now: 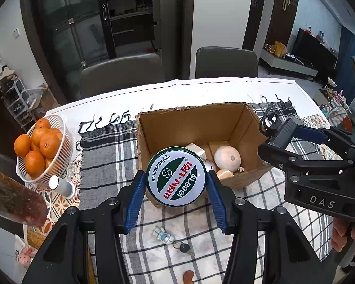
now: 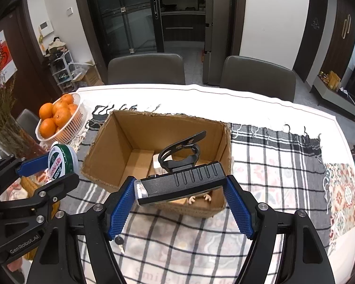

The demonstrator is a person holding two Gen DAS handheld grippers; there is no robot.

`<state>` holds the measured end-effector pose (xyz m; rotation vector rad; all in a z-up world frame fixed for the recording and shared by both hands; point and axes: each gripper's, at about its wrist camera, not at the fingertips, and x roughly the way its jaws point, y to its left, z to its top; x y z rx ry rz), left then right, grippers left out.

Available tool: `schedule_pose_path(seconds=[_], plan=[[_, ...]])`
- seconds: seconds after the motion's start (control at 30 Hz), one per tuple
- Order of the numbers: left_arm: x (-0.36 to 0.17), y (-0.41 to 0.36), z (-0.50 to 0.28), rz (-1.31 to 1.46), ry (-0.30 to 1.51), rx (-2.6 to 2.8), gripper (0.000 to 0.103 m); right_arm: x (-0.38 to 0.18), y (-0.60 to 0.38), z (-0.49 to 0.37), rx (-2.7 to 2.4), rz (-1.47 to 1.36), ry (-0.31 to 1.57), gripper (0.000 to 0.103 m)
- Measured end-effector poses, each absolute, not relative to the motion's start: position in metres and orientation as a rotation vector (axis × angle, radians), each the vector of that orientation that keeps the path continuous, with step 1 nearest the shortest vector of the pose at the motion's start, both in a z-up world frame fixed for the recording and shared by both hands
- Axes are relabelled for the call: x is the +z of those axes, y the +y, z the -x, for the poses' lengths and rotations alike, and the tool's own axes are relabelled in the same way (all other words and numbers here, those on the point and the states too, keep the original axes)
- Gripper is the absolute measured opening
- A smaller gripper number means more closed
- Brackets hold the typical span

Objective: Organize rigid objects
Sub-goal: 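Lower the tin and flashlight into the box and open both tools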

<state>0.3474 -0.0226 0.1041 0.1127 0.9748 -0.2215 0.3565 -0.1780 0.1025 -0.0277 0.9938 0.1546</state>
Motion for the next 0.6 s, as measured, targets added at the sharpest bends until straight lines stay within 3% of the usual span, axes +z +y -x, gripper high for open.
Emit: schedule_pose_path(seconds=[0.6], plan=[[0.08, -0.029, -0.399, -0.131, 1.042, -0.228, 0.051, 0.074, -0.183, -0.406, 0.17, 0.022, 1.063, 0.075]])
